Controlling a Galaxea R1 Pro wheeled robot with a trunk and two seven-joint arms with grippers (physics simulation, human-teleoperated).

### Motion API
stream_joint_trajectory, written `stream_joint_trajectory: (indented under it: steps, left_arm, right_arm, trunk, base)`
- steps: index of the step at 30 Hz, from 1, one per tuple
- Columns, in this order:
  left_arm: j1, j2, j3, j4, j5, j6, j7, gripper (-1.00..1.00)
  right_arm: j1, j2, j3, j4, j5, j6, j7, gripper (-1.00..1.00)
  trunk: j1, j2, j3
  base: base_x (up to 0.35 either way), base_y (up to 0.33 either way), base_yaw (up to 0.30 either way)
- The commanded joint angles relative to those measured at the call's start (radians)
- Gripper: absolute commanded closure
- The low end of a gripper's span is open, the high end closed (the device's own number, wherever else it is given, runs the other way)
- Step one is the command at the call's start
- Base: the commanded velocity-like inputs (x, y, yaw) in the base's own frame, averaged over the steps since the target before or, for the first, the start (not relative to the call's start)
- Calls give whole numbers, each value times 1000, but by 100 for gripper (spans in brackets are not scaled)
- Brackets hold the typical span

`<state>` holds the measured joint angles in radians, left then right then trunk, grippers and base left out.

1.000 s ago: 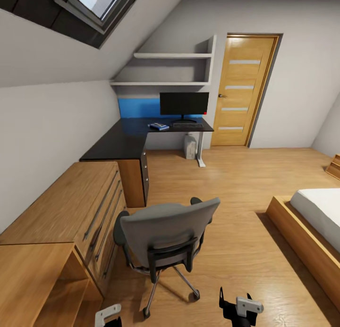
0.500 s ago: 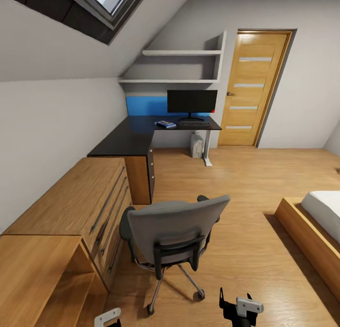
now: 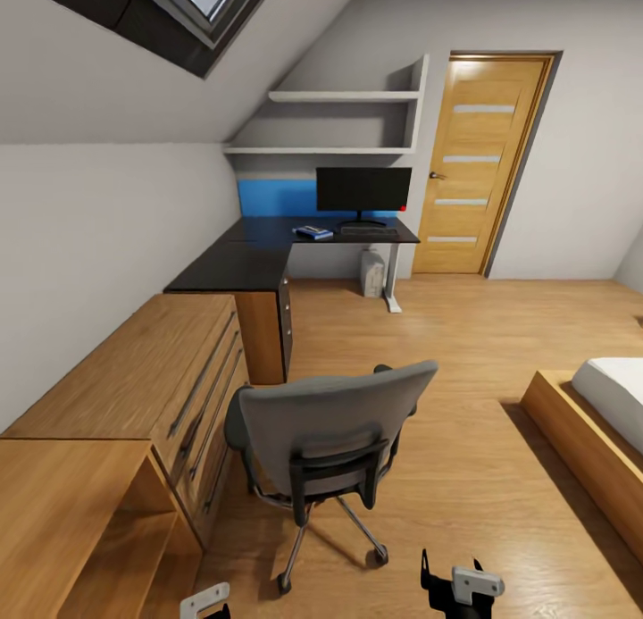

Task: In the bedroom, organize the workspace by keeping the computer under the desk, ensuring the monitor is on the desk, placing the keyboard on the desk next to the monitor, placing the mouse on the desk next to the keyboard, moving the folder from the swivel chair onto the desk next to the mouse, stacking the notebook on top of the folder with the pen on top of the notebook, and positioning the swivel chair next to the desk.

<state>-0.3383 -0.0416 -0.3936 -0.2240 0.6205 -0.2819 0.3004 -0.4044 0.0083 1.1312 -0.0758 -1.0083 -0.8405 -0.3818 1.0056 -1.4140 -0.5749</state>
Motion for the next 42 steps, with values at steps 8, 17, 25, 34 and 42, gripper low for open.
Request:
stream_joint_trajectory:
  steps: [8,17,25,34,42]
  left_arm:
    - [-1,1,-8,0,7,-3,6,-100]
    - [-1,1,-8,0,7,-3,6,-100]
    - [-1,1,-8,0,7,-3,6,-100]
    - [-1,0,-8,0,7,-3,6,-100]
    - [-1,1,-8,0,7,-3,6,-100]
  right_arm:
    - [3,-1,7,24,-3,1,-13,-100]
    - [47,1,8,32,-4,3,-14,-100]
    - [51,1,8,33,-4,3,-14,-100]
    - [52,5,7,33,-5,18,-10,-100]
    - [55,7,5,33,-6,201,17,-100]
  trunk:
    - [31,-57,-26]
    - [65,-120,-54]
    - [96,-176,-79]
    - [130,-239,-108]
    - [161,-295,-133]
  base:
    - [0,0,0]
    - [0,0,0]
    - [0,0,0]
    - [0,0,0]
    - [0,0,0]
